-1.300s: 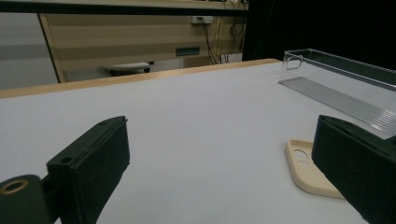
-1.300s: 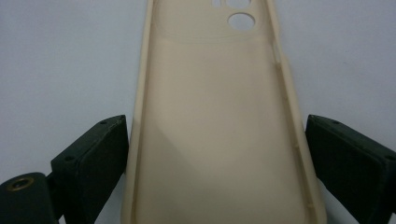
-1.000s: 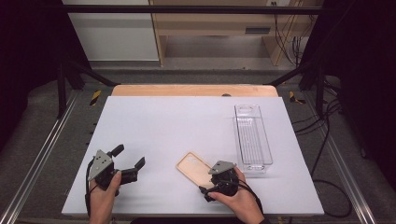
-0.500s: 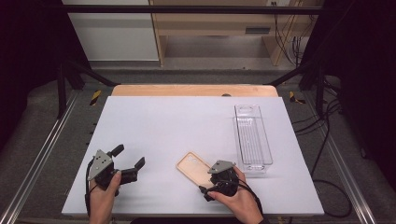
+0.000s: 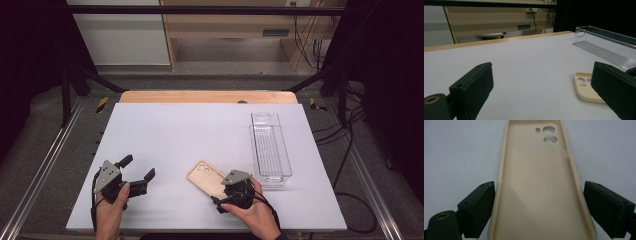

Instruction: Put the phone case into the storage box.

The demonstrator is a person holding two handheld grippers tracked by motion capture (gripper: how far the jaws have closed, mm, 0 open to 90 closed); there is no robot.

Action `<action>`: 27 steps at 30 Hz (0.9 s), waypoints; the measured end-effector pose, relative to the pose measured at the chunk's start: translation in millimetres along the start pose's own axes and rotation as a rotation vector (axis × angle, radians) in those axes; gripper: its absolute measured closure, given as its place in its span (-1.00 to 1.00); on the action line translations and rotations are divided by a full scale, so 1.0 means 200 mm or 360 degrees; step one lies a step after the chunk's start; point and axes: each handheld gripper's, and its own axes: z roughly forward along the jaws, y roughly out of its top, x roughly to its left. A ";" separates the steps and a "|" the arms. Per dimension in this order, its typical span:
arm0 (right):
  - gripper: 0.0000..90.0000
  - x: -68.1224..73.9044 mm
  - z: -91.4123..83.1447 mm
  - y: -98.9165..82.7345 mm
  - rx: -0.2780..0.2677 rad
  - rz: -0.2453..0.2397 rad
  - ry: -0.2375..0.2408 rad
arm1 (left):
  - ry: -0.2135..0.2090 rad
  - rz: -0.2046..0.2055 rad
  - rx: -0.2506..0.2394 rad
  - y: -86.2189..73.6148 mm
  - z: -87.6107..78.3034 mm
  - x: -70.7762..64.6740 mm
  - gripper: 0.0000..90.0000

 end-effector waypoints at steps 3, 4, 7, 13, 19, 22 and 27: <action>-0.72 0.00 0.00 0.01 -0.0017 -0.0011 -0.0009 | -0.0001 0.0001 0.0001 0.00 0.00 0.00 -0.91; -0.72 0.00 -0.01 0.02 -0.0021 -0.0015 -0.0010 | -0.0001 0.0001 0.0001 0.00 0.00 0.00 -0.91; -0.72 0.00 -0.01 0.02 -0.0033 -0.0017 -0.0015 | -0.0002 -0.0003 -0.0002 0.00 0.00 0.00 -0.91; -0.72 0.00 -0.04 0.06 -0.0115 -0.0013 -0.0050 | -0.0014 -0.0021 -0.0007 0.00 0.00 0.00 -0.92; -0.72 -0.01 -0.07 0.10 -0.0232 -0.0006 -0.0089 | -0.0052 -0.0093 0.0002 0.01 0.01 0.00 -0.97; -0.72 -0.02 -0.08 0.12 -0.0297 -0.0008 -0.0106 | -0.0067 -0.0115 -0.0002 0.02 0.02 -0.02 -0.97; -0.72 -0.02 -0.10 0.15 -0.0398 -0.0009 -0.0137 | -0.0106 -0.0138 -0.0003 0.06 0.03 -0.05 -0.97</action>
